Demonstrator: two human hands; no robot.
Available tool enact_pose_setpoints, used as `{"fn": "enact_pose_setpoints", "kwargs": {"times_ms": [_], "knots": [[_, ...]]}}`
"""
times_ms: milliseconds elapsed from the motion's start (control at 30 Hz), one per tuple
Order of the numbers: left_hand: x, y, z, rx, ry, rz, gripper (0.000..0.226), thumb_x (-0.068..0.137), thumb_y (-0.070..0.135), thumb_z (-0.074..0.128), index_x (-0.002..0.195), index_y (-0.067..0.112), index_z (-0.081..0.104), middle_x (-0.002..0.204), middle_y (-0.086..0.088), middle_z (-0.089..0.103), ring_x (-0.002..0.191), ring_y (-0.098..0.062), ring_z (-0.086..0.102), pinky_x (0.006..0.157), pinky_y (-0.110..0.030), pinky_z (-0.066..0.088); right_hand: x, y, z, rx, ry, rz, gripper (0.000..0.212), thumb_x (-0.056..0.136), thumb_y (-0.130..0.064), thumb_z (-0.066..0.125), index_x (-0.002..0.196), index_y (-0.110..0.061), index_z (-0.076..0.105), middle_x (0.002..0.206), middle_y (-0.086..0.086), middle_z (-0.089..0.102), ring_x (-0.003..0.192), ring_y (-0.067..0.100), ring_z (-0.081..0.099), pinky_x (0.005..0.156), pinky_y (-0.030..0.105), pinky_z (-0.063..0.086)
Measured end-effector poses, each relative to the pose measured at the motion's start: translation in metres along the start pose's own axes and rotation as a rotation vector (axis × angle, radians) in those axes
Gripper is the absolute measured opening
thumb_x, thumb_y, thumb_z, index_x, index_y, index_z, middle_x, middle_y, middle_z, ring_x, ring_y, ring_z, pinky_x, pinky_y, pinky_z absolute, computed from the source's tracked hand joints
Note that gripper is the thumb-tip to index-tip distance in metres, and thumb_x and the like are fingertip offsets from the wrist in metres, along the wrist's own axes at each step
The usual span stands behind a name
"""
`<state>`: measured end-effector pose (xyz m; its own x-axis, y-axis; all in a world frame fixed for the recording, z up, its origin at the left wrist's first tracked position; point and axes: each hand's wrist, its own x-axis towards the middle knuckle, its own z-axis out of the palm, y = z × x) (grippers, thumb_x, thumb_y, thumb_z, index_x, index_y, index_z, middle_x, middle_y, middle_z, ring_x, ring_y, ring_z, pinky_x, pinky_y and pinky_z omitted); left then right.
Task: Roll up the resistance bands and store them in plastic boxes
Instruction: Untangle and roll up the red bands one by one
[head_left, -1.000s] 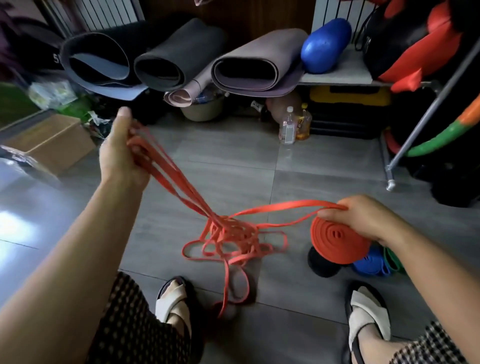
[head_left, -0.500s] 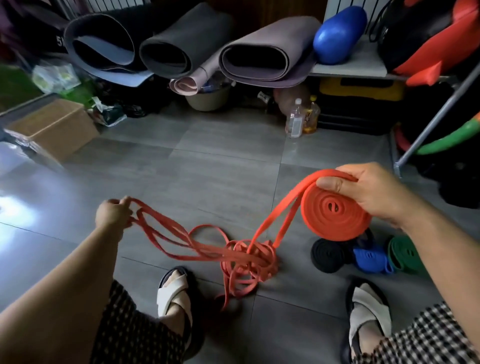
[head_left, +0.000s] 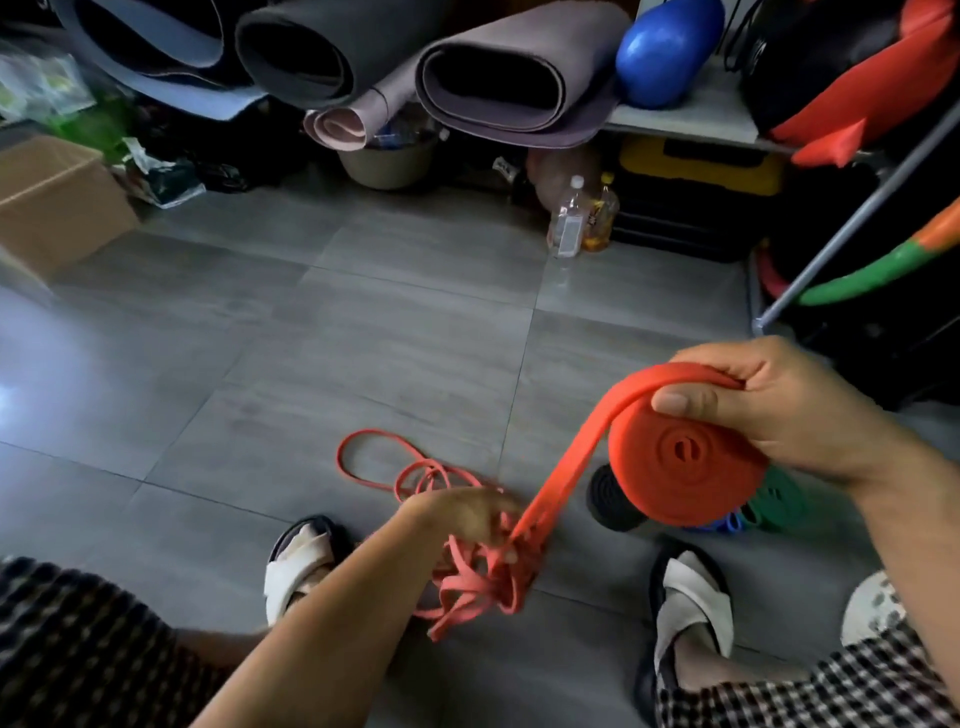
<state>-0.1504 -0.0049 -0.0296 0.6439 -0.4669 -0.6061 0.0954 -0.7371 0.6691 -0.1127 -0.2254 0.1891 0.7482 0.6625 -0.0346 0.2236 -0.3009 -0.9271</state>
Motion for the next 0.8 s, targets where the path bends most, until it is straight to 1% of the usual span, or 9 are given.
{"fn": "enact_pose_setpoints", "kwargs": {"times_ms": [100,167,333,400,500,567,633,700,800], "knots": [[-0.001,-0.006,0.006,0.203,0.043,-0.047,0.043,0.073,0.026,0.076,0.113,0.020,0.064,0.117,0.000,0.064,0.098,-0.015,0.059,0.087,-0.024,0.048,-0.005,0.012,-0.014,0.016,0.124,0.031,0.058,0.038,-0.081,0.068,0.071,-0.034,0.073,0.064,-0.008,0.069,0.057,-0.001,0.060,0.054,0.011,0.047],[-0.005,-0.007,0.009,0.306,0.079,-0.060,0.041,0.074,0.023,0.073,0.113,0.017,0.063,0.116,-0.003,0.062,0.103,-0.021,0.058,0.086,-0.025,0.045,-0.009,0.018,-0.019,-0.013,0.149,0.045,0.062,0.036,-0.083,0.067,0.072,-0.033,0.073,0.067,-0.007,0.070,0.057,-0.001,0.060,0.054,0.011,0.048],[-0.021,0.008,-0.011,0.296,0.157,-0.110,0.019,0.076,0.008,0.066,0.094,0.007,0.060,0.095,-0.015,0.063,0.080,-0.020,0.054,0.054,-0.014,0.034,-0.020,0.023,-0.031,0.045,0.182,0.058,0.064,0.029,-0.081,0.070,0.072,-0.035,0.074,0.068,-0.007,0.072,0.057,0.000,0.062,0.055,0.011,0.049],[-0.033,0.023,-0.031,0.338,0.191,-0.115,0.022,0.075,0.016,0.070,0.093,0.008,0.060,0.093,-0.013,0.063,0.085,-0.025,0.058,0.060,-0.023,0.035,-0.023,0.026,-0.034,-0.027,0.148,0.084,0.069,0.028,-0.084,0.067,0.073,-0.032,0.074,0.068,-0.003,0.072,0.057,0.001,0.061,0.055,0.013,0.049],[-0.056,0.051,-0.063,0.431,0.267,-0.111,0.034,0.074,0.028,0.075,0.097,0.007,0.062,0.088,-0.005,0.062,0.081,-0.023,0.057,0.063,-0.024,0.034,-0.023,0.032,-0.029,-0.303,0.004,0.221,0.076,0.040,-0.086,0.058,0.073,-0.019,0.071,0.070,0.007,0.070,0.060,0.007,0.058,0.062,0.030,0.048],[-0.081,0.069,-0.084,0.175,0.306,-0.015,0.021,0.074,0.016,0.076,0.084,0.009,0.059,0.070,0.005,0.058,0.061,-0.012,0.054,0.055,-0.020,0.038,-0.018,0.041,-0.020,-0.509,-0.078,0.284,0.054,0.054,-0.074,0.055,0.063,-0.023,0.065,0.061,-0.002,0.064,0.058,0.004,0.054,0.063,0.032,0.044],[-0.112,0.084,-0.102,-0.112,0.372,0.092,0.021,0.073,0.007,0.075,0.077,0.012,0.056,0.065,0.004,0.058,0.055,-0.005,0.053,0.054,-0.017,0.043,-0.011,0.049,-0.006,-0.678,-0.123,0.283,0.038,0.070,-0.063,0.059,0.060,-0.026,0.056,0.058,-0.006,0.056,0.062,0.006,0.053,0.064,0.029,0.040],[-0.140,0.092,-0.116,-0.376,0.534,0.251,0.027,0.065,0.011,0.079,0.077,0.011,0.054,0.069,-0.006,0.060,0.059,-0.011,0.057,0.058,-0.022,0.047,-0.003,0.057,0.016,-0.819,-0.185,0.274,0.037,0.079,-0.058,0.058,0.063,-0.025,0.050,0.069,-0.004,0.055,0.077,0.016,0.055,0.067,0.031,0.040],[-0.166,0.105,-0.130,-0.795,0.733,0.519,0.014,0.057,0.024,0.063,0.061,0.016,0.053,0.050,-0.004,0.052,0.047,-0.015,0.049,0.053,-0.025,0.043,0.008,0.062,0.047,-0.880,-0.241,0.251,0.034,0.085,-0.053,0.054,0.069,-0.023,0.052,0.098,0.008,0.064,0.097,0.026,0.058,0.060,0.028,0.031]]}}
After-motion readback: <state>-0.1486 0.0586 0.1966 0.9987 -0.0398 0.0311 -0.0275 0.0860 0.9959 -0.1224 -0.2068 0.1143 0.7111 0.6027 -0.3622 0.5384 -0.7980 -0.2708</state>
